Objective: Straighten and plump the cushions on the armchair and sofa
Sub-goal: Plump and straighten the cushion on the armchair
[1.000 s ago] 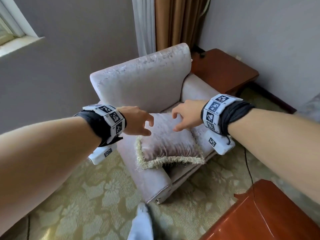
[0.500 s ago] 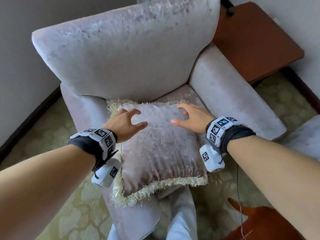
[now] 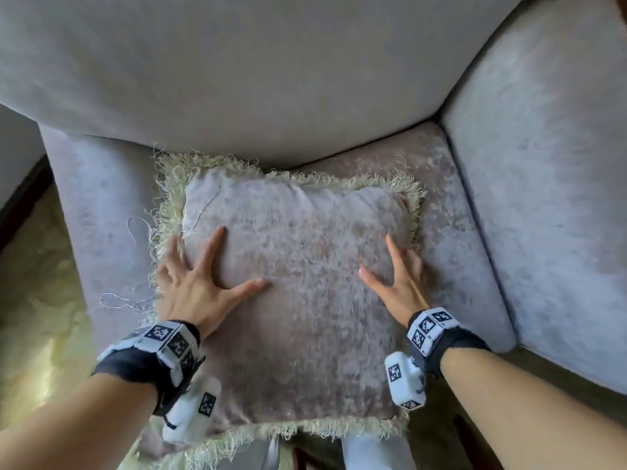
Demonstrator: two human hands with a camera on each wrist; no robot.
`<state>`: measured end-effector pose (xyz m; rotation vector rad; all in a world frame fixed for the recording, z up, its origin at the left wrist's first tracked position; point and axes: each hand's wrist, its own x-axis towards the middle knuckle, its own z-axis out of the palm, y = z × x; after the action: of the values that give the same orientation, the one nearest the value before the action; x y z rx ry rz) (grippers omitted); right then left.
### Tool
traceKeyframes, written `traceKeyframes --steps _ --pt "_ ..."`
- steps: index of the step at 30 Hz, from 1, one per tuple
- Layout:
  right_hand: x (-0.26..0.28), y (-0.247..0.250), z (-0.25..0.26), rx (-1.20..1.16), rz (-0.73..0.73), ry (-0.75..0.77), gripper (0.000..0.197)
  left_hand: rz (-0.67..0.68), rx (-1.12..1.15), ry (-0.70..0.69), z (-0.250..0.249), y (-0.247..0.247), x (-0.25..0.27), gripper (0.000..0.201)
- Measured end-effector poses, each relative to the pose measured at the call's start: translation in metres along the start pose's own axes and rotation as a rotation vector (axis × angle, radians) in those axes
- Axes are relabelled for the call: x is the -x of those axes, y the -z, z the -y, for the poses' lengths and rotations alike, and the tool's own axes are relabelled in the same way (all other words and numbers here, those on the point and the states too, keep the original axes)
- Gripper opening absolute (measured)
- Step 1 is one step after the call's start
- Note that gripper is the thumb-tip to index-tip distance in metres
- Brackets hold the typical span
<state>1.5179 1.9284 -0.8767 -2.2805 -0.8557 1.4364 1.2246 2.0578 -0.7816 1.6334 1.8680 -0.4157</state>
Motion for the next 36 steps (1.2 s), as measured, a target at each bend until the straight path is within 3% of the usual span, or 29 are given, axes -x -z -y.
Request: traceKeyframes --steps 6,13,20,24,29,36 --pt "-0.022 -0.014 -0.016 -0.057 -0.065 0.003 0.109 -0.012 0.012 0.062 -0.010 -0.001 -0.019 0.121" --pt "-0.030 -0.018 -0.014 -0.097 -0.066 0.015 0.112 0.032 0.109 0.050 -0.007 -0.004 -0.035 0.126" --pt "-0.021 -0.009 -0.008 -0.144 -0.110 0.189 0.114 -0.027 0.196 0.000 -0.009 -0.002 -0.022 0.121" --pt "-0.016 0.018 0.018 -0.133 -0.190 0.289 0.110 -0.116 0.270 -0.071 -0.018 0.013 -0.012 0.122" --pt "-0.017 0.084 0.075 -0.073 -0.347 0.524 0.105 -0.260 0.480 -0.128 -0.046 0.036 0.000 0.120" --pt "-0.007 0.153 0.125 0.071 -0.479 0.767 0.108 -0.465 0.757 -0.216 -0.066 0.023 0.022 0.126"
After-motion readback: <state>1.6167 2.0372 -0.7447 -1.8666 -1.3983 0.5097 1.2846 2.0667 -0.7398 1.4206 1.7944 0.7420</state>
